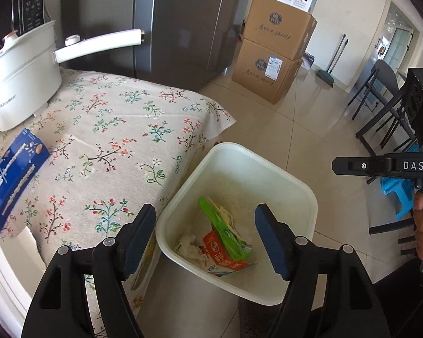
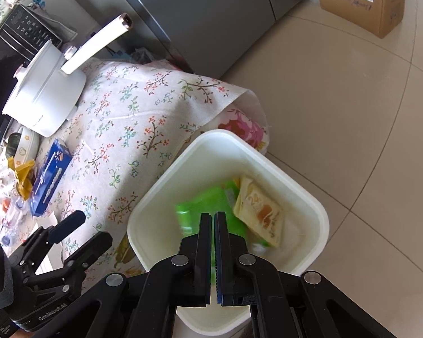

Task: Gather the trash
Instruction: 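Carry snack bag and bread wrapper over the white bin and release both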

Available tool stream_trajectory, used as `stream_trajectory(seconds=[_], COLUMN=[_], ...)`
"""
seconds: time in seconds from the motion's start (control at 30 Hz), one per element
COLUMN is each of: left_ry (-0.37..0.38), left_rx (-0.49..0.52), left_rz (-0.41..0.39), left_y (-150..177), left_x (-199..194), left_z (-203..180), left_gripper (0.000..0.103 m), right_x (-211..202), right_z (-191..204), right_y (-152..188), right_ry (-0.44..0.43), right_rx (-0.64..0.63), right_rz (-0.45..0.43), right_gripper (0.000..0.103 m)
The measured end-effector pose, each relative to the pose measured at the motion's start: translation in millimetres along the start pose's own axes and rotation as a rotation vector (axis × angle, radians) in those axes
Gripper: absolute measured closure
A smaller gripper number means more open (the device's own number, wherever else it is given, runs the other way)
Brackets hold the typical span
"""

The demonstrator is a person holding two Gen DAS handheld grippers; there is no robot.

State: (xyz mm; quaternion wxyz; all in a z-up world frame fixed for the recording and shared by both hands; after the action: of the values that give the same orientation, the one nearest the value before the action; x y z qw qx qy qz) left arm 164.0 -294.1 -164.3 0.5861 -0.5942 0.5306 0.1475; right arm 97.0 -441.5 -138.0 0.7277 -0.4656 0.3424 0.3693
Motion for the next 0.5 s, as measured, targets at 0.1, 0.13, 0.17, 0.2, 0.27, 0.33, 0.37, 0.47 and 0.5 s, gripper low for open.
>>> stream_trajectory(seconds=[0.1, 0.13, 0.17, 0.2, 0.27, 0.33, 0.37, 0.47, 0.5], left_ry=[-0.020, -0.027, -0.033, -0.038, -0.049, -0.059, -0.065, -0.086, -0.098], left_rx=[0.002, 0.002, 0.000, -0.003, -0.013, -0.025, -0.033, -0.067, -0.080], left_rz=[-0.003, -0.001, 0.000, 0.000, -0.004, -0.010, -0.014, -0.032, -0.039], left_y=[0, 0, 1, 1, 1, 0, 0, -1, -1], left_x=[-7, -9, -12, -15, -22, -31, -36, -54, -62], left_z=[8, 12, 15, 19, 28, 37, 43, 63, 71], left_gripper=[0.024, 0.024, 0.024, 0.024, 0.024, 0.023, 0.022, 0.017, 0.016], right_x=[0, 0, 0, 0, 0, 0, 0, 1, 1], right_z=[4, 5, 7, 8, 11, 14, 15, 22, 25], right_y=[-1, -1, -1, -1, -1, -1, -1, -1, -2], right_ry=[-0.008, -0.011, -0.012, -0.013, -0.015, -0.016, -0.010, 0.025, 0.036], right_rx=[-0.002, -0.002, -0.002, -0.002, 0.003, 0.006, 0.004, -0.012, -0.023], right_rz=[-0.002, -0.001, 0.000, 0.000, 0.002, 0.005, 0.011, 0.019, 0.015], right_gripper=[0.099, 0.098, 0.098, 0.098, 0.097, 0.095, 0.094, 0.055, 0.042])
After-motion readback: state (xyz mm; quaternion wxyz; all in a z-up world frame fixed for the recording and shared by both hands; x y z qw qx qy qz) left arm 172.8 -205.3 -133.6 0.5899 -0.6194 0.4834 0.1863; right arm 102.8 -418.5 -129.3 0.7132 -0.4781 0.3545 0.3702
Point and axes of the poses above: each gripper's, at about its wrist camera, not at the fingertips, and x roughly the way its jaws point, z to its left, y to its underside, the point moved 10 cm from there along x, roughly the way its jaws point, and after that the axes turned 11 degrees about -x, right-handed, at the moved point
